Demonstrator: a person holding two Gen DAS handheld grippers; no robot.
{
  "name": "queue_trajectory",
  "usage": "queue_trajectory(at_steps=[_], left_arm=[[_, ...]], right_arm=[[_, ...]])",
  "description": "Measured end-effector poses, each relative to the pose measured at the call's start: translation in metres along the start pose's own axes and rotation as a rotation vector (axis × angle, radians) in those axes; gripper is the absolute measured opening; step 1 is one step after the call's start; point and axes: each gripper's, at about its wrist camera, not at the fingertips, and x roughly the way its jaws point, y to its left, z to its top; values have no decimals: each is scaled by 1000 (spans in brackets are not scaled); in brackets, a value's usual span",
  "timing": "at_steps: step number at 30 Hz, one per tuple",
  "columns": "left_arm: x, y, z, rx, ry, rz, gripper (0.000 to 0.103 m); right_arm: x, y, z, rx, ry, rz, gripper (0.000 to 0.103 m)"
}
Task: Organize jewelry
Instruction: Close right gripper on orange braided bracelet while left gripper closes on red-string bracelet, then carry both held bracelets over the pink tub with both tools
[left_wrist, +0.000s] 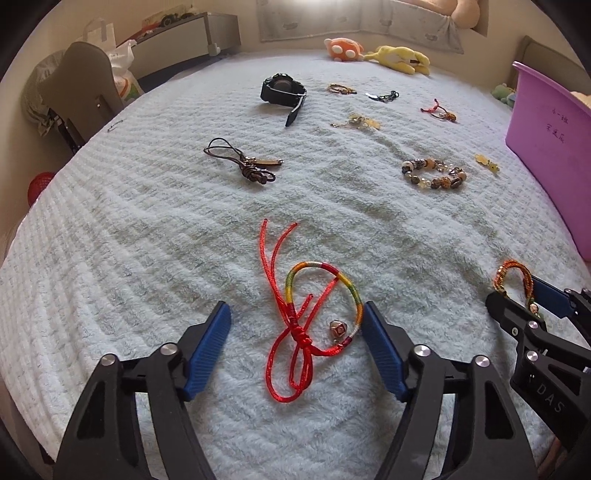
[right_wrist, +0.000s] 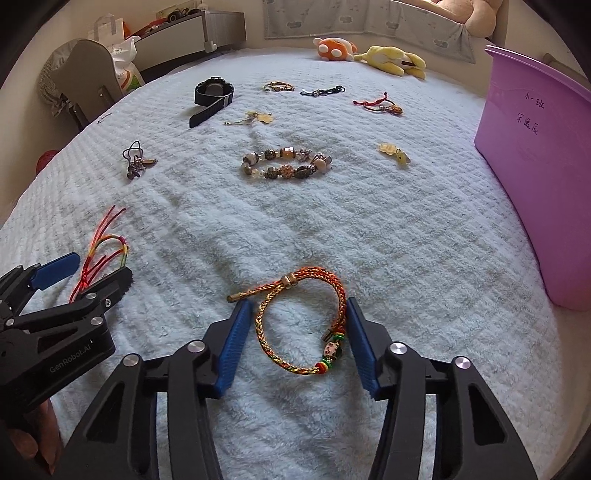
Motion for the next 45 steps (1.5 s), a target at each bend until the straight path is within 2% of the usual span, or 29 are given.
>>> queue_trajectory(at_steps=[2, 5, 6, 8, 11, 16, 21, 29, 38, 45], left_arm=[[-4, -6, -2, 29, -11, -2, 47], [-9, -12, -4, 45, -9, -12, 29], [-9, -12, -4, 43, -7, -10, 28], [-10, -12, -4, 35, 2, -20, 17], [-11, -12, -2, 27, 17, -18, 10], [-15, -5, 3, -6, 49, -48, 10], [-26, -4, 7, 1, 71, -65, 9], [-66, 0, 27, 20, 86, -83, 9], [-135, 9, 82, 62, 44, -114, 9], [-192, 15, 139, 92, 39, -160, 9]], right_arm=[[-1, 2, 0, -2, -2, 4, 41], [-3, 2, 0, 9, -5, 15, 31], [-4, 2, 0, 14, -4, 21, 26], [-5, 0, 0, 21, -2, 33, 21], [-8, -2, 1, 30, 1, 41, 12], [-15, -6, 5, 54, 7, 55, 9], [-26, -12, 10, 106, 29, 57, 9], [-64, -21, 23, 149, 52, 40, 9], [-136, -25, 63, 173, 26, 16, 9], [-202, -41, 105, 266, 6, 16, 9]])
